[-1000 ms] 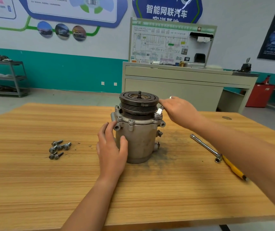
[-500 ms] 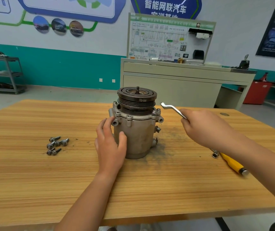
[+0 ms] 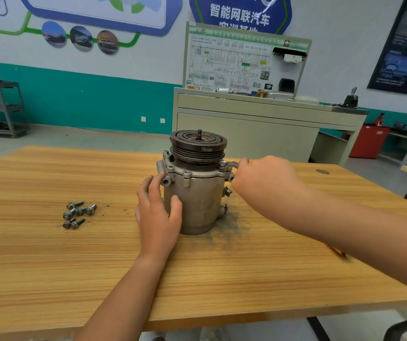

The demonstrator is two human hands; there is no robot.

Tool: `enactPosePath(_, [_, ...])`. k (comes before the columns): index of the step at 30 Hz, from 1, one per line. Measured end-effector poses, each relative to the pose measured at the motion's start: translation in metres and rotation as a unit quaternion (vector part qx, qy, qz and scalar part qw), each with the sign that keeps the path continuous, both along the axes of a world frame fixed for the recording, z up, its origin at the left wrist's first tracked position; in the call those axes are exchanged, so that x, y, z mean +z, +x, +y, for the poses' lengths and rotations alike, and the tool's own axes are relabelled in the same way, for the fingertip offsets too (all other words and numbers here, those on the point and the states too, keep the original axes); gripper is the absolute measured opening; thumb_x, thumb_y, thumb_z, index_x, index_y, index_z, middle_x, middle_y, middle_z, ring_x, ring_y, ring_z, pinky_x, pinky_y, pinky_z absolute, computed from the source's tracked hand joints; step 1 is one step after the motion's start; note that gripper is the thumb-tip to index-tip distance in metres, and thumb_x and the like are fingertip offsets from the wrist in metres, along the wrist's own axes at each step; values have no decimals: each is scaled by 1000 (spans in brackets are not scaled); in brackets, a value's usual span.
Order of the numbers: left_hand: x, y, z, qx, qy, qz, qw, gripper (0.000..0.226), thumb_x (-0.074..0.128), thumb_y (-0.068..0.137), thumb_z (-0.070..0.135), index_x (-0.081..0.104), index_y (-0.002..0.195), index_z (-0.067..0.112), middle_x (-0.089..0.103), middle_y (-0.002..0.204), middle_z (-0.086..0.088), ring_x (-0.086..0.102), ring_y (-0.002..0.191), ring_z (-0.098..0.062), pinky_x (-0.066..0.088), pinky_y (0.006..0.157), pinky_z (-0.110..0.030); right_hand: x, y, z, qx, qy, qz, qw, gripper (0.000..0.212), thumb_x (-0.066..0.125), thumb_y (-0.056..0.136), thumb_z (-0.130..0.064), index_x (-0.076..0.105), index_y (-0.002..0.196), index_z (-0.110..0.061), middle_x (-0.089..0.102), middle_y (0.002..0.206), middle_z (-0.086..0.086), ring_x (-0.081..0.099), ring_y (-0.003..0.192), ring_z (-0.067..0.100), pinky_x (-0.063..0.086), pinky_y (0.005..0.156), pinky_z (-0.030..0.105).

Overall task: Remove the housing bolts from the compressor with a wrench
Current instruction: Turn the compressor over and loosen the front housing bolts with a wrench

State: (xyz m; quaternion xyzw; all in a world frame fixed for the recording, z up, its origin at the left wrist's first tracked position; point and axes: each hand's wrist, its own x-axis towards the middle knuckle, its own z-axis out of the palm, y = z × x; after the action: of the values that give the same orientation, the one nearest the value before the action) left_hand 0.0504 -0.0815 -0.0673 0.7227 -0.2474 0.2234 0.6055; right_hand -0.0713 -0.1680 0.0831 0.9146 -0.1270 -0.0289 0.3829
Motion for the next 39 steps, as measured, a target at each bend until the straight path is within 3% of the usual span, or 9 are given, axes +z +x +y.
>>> enactPosePath(3, [0,0,0,2,4,4,1000,49,54,90,10,40,136,19,34,140,-6,38,126,-20,29,106,-56,9,-1,-10,21,-41,21,999,26,46,91,1,51,116,-2,40,67,5,31,50,19,32,46,29])
enactPosePath(6, [-1,0,0,-1,0,4,1000,50,54,89,9,41,136,19,34,140,-6,38,127,-20,29,106,-55,12,0,-21,40,-68,33,996,27,44,91,1,52,116,-5,30,55,3,25,44,16,29,41,25])
enactPosePath(12, [-1,1,-1,-3,-3,5,1000,50,54,89,9,40,136,20,34,139,-3,39,124,-17,29,106,-55,3,7,-26,61,-88,25,994,30,42,94,-3,54,121,-8,28,52,1,25,40,16,18,33,23])
enactPosePath(22, [-2,5,-2,-14,-7,2,1000,50,54,89,9,39,135,19,33,139,-5,40,125,-20,32,106,-51,10,0,-36,102,-131,74,983,42,45,90,0,45,132,-3,26,55,3,24,41,14,19,35,23])
enactPosePath(27, [-3,4,-3,-35,-35,5,999,52,56,87,9,39,132,29,34,137,-2,41,121,-12,30,96,-21,6,4,-46,116,-137,54,982,39,41,92,-8,44,131,-3,26,54,2,25,42,14,19,35,23])
enactPosePath(30, [-4,5,-3,-43,-44,3,998,53,57,86,10,36,126,38,34,136,0,40,120,-8,29,93,-19,8,9,-72,138,-112,16,984,42,32,94,-17,35,135,-5,33,53,-1,30,42,13,19,38,24])
enactPosePath(34, [-4,6,-4,-48,-52,8,997,54,58,85,9,35,122,42,34,136,1,40,118,-7,26,87,-6,8,19,-104,168,-108,-10,980,42,37,93,-7,32,135,-9,45,60,-3,35,43,13,19,39,25])
enactPosePath(36, [-3,6,-4,-51,-60,8,997,56,59,85,9,34,120,45,34,134,3,41,118,-6,26,87,-5,0,31,-110,169,-71,-49,982,35,40,92,-4,38,127,-10,55,74,0,48,55,16,32,45,25])
enactPosePath(39, [-2,7,-5,-58,-66,6,996,58,60,84,9,34,120,46,34,132,6,41,117,-3,27,86,-5,-17,58,-108,175,3,-123,977,29,41,91,0,43,118,-9,63,102,7,59,89,24,45,79,31])
